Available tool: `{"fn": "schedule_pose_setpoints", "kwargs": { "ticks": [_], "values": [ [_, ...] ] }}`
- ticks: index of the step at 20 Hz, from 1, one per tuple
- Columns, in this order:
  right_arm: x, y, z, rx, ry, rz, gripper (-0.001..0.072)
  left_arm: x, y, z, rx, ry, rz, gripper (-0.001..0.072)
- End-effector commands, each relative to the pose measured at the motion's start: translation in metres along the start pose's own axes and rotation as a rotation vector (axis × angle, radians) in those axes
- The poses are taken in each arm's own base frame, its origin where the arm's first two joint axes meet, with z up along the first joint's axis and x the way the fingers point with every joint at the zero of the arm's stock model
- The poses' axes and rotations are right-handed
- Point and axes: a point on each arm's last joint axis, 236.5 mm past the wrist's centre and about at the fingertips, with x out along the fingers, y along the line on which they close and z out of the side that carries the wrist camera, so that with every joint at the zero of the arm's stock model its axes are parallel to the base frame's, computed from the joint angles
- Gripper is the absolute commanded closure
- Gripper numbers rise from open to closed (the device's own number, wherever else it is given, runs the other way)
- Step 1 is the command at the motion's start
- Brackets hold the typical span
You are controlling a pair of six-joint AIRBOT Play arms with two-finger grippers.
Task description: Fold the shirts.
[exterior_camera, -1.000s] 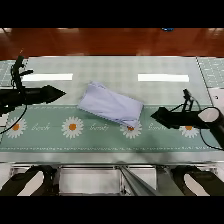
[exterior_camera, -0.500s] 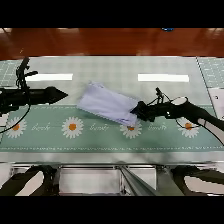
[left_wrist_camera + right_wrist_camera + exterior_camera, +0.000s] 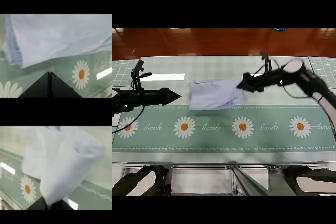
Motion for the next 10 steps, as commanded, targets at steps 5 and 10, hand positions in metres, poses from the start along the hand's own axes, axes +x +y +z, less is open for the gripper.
{"fn": "schedule_pose_setpoints", "kwargs": {
  "ticks": [5,10],
  "values": [
    [-0.171,0.040,0.063,-0.065,-0.164,-0.244,0.0683,0.020,-0.013,-0.028,0.017,0.080,-0.030,0.0690],
    [-0.279,-0.001,0.059,0.065,-0.305,-0.341,0.0683,0.020,-0.051,-0.029,0.010,0.069,-0.139,0.0690]
  ]
}}
